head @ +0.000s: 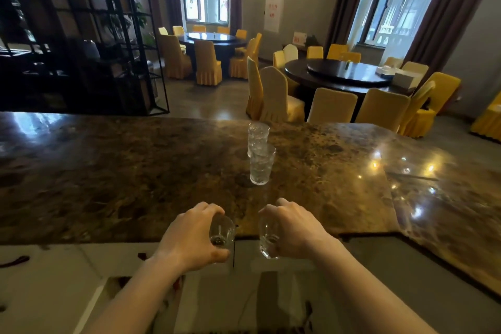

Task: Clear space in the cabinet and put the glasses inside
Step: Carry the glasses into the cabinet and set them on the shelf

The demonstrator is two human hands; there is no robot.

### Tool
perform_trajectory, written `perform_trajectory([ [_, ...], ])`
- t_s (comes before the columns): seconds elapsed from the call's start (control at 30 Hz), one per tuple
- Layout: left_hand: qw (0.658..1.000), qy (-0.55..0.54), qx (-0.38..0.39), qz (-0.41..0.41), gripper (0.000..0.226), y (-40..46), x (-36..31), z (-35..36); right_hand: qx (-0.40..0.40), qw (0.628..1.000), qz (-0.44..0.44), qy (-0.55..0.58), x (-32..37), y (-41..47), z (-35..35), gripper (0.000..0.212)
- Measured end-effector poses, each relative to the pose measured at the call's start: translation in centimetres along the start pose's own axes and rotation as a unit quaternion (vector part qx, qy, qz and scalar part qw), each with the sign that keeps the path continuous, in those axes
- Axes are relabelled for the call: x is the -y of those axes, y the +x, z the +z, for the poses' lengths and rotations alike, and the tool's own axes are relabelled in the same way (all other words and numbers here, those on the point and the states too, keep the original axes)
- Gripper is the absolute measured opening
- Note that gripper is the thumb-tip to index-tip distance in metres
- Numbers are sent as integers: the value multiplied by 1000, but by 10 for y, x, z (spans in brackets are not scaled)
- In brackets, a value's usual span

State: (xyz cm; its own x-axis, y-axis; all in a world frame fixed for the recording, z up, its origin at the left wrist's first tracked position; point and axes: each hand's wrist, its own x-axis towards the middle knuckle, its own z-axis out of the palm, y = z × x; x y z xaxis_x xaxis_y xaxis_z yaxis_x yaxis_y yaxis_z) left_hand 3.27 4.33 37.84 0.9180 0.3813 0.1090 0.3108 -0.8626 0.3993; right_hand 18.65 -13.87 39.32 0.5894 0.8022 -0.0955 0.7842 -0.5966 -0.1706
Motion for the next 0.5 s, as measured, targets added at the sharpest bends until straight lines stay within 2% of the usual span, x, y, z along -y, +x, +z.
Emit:
perform_trajectory([
  [0.33,996,-27,75,-34,87,-52,43,97,62,998,19,17,1,-28,116,78],
  [0.5,995,-40,77,-51,85,-60,67,141,51,998,23,27,-6,-30,168,76],
])
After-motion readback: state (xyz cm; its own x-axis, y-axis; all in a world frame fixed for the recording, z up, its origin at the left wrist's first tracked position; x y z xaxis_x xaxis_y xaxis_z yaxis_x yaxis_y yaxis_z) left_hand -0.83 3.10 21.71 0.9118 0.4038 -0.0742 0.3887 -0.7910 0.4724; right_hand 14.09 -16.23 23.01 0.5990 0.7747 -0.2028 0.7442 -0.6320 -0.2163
